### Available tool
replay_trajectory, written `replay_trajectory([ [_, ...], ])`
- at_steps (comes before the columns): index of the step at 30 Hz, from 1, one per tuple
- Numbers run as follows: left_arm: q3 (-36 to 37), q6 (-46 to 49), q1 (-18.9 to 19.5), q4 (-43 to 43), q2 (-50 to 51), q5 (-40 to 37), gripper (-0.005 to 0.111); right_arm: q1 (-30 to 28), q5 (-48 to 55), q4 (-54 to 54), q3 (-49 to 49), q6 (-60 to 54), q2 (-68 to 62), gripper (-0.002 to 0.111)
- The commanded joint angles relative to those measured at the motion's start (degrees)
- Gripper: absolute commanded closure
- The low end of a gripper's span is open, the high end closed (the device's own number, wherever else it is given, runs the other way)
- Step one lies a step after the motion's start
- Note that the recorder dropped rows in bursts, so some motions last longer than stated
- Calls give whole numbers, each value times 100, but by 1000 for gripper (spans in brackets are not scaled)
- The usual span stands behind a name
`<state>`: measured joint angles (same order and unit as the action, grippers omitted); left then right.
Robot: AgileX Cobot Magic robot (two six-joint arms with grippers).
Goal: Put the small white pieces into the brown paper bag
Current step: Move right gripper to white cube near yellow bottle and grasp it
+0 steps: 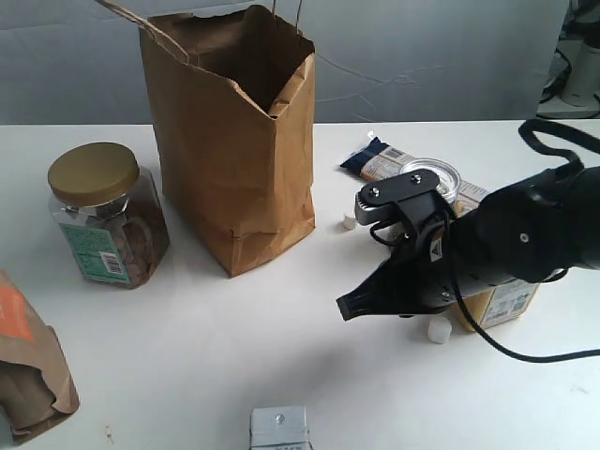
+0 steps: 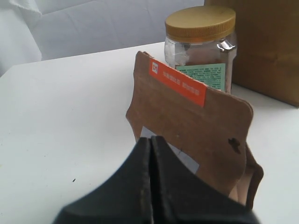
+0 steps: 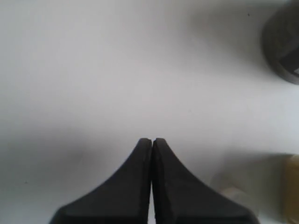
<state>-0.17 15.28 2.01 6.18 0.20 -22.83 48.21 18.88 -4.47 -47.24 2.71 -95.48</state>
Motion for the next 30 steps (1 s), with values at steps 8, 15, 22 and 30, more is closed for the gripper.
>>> replay_trajectory([
  [8, 17, -12, -21, 51, -20, 37, 107, -108, 142, 1482, 13, 1421, -342, 108],
  [15, 17, -12, -21, 51, -20, 37, 107, -108, 300, 2203, 13, 1947, -342, 101],
  [22, 17, -12, -21, 51, -20, 37, 107, -108, 324, 2203, 13, 2287, -342, 65],
  [30, 17, -12, -21, 51, -20, 37, 107, -108, 536, 2744, 13, 2843, -342, 62],
])
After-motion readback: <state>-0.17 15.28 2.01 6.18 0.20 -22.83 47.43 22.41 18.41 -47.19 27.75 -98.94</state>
